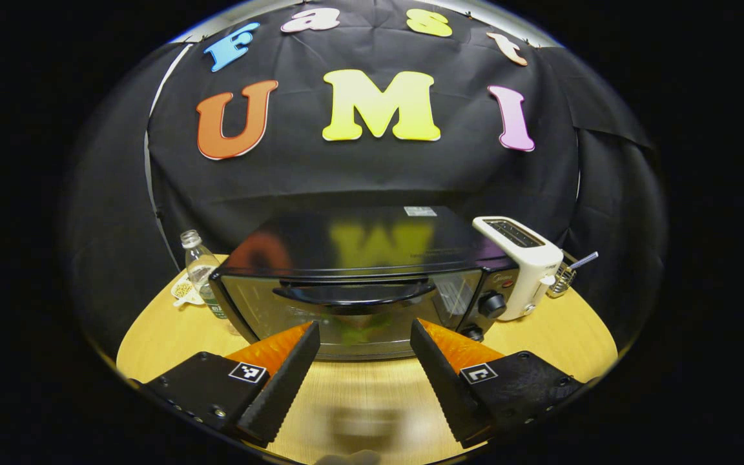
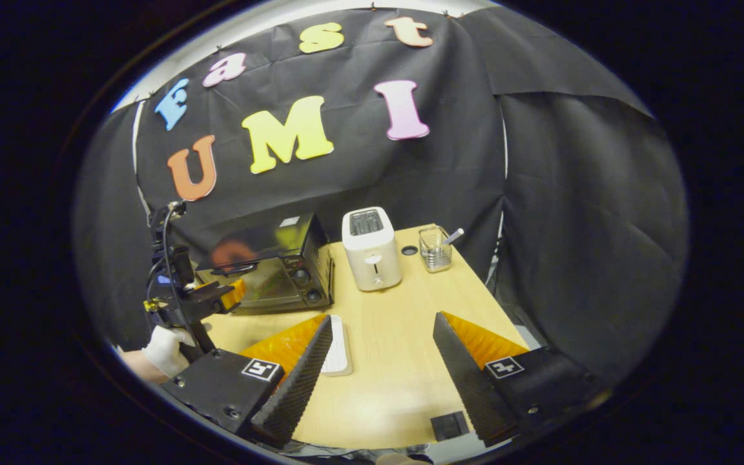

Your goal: Open the electric oven with the left hand, put the food in, and close the electric oven.

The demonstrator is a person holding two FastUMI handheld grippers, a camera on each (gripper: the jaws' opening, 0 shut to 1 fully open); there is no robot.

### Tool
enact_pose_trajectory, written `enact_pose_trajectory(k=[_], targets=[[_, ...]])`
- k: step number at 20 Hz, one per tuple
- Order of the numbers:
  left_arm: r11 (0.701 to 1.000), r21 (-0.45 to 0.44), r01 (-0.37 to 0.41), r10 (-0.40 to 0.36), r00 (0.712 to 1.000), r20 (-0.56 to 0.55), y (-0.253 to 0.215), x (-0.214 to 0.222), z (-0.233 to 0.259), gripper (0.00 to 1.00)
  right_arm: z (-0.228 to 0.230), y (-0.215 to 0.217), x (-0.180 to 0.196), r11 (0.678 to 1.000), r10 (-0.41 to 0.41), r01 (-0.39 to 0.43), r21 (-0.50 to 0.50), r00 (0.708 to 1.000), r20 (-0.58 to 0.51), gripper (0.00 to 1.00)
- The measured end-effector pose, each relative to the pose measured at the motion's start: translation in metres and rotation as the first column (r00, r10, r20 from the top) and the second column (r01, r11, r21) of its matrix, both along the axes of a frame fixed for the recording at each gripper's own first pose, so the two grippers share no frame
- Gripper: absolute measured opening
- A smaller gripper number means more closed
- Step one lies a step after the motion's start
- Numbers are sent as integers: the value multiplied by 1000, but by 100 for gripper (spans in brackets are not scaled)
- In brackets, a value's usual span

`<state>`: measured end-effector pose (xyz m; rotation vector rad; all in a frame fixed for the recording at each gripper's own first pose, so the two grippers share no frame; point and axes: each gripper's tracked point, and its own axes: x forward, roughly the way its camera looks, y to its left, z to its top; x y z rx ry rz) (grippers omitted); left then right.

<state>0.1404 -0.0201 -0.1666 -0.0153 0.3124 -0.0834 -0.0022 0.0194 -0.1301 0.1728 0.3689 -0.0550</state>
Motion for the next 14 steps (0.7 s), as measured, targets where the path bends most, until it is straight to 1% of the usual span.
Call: enact_pose_trajectory(k=[1,2,4,5,6,7,8,9,10,11,13,14], targets=[[1000,4,-5,5,1000,18,0,-9,10,93,6,1,3,1000,16,-16,-3,1000,19,100],[1000,5,-12,12,999,39,-1,-20,19,93,11,1,5,999,36,-35,-3,999,34,90],[999,5,-37,37,997,71,0,-47,40,93,21,-1,9,997,73,-73,-2,995,66,90],[999,8,-54,53,995,87,1,-62,50,93,25,-2,11,996,91,-91,-3,993,80,100],[998,11,-68,67,993,99,2,-77,59,93,28,-3,12,994,111,-111,-2,990,91,100],[996,18,-82,80,991,112,2,-92,69,93,33,-3,13,991,136,-136,-2,986,101,89],[996,21,-92,89,987,134,3,-106,81,93,35,-4,13,987,158,-159,-1,981,112,100],[994,27,-103,98,985,144,-3,-119,90,93,36,-6,11,986,167,-168,-4,979,114,100],[993,40,-112,105,983,150,-4,-133,99,83,38,-9,8,984,179,-179,-9,976,124,100],[992,47,-120,110,979,171,-5,-146,110,93,46,-10,4,983,183,-183,-13,973,141,100],[994,38,-101,91,972,218,-16,-167,137,93,58,-13,-4,984,177,-175,-24,969,172,100],[995,38,-91,80,969,233,-19,-180,149,93,65,-12,-9,985,170,-169,-24,967,188,89]])
